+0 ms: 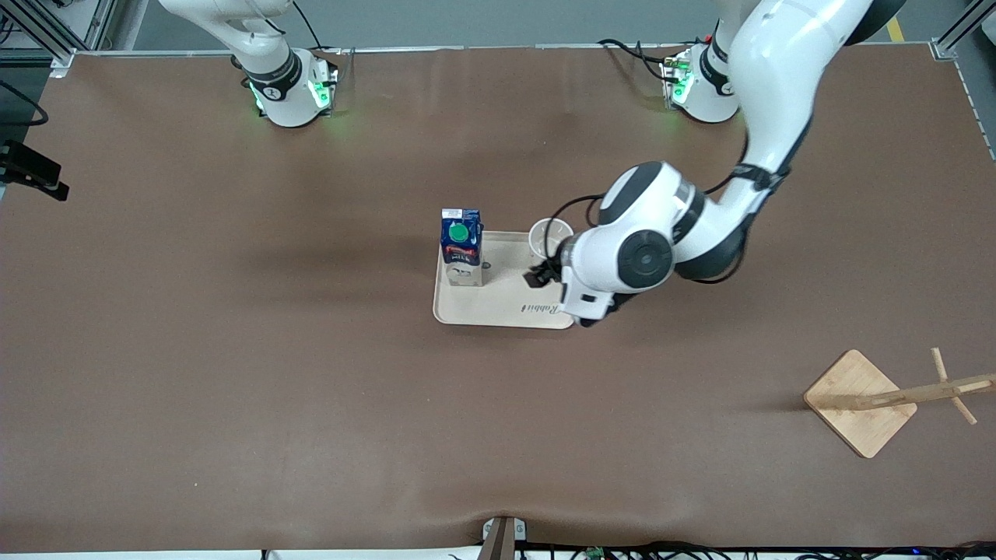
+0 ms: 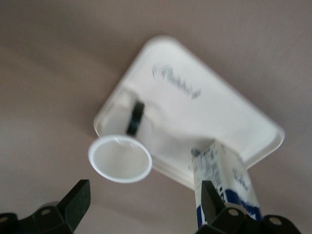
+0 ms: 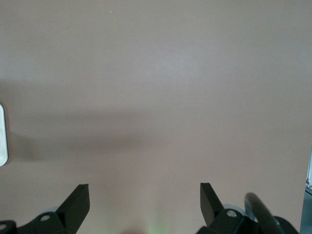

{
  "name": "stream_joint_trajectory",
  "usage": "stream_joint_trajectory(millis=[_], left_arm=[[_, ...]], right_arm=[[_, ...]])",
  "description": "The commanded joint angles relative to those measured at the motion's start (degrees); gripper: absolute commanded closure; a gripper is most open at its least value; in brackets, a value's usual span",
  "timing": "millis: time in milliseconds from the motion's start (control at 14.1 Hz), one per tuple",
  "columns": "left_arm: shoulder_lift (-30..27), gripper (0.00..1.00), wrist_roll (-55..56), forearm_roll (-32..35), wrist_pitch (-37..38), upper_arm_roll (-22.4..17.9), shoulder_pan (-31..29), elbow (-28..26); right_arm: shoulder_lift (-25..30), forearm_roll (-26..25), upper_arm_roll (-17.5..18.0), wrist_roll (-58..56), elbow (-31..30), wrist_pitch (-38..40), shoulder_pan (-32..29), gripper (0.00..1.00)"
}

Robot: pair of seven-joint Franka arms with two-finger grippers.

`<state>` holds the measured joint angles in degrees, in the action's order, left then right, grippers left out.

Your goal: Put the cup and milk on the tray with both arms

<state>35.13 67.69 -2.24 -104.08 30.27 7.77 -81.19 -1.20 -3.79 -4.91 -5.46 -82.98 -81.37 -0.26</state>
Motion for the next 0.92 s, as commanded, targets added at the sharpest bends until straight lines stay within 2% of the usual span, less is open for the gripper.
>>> stream_joint_trajectory(millis=[0,142,284,640,853], left_arm=[[-6.82,0.00,-3.33,8.36,1.95,-0.39,-2.32,-0.55],[-9.37,0.00,-7.82,12.42,2.66,-0.48,-5.21,-0.46],[-11.57,0.00,-12.99,12.79,3.62,-0.48,-8.81,-0.46],[-17.98,0.00,-25.57,12.53,9.76,-0.13,-15.94,-0.38],[-22.73,0.00,-36.19,12.70,12.50,-1.35,-17.09,-0.46]], right_arm=[[0.50,-1.05,-0.28,0.10,0.02,3.13,-0.44,0.00],[2.42,1.06,-0.28,0.10,-1.03,5.25,-0.70,0.00],[4.62,3.25,-0.19,0.01,-3.23,2.81,-0.62,0.00],[4.46,3.26,-0.37,0.10,-3.41,3.15,-0.88,0.00],[4.54,3.26,-0.11,0.10,-3.06,3.58,-0.36,0.00]])
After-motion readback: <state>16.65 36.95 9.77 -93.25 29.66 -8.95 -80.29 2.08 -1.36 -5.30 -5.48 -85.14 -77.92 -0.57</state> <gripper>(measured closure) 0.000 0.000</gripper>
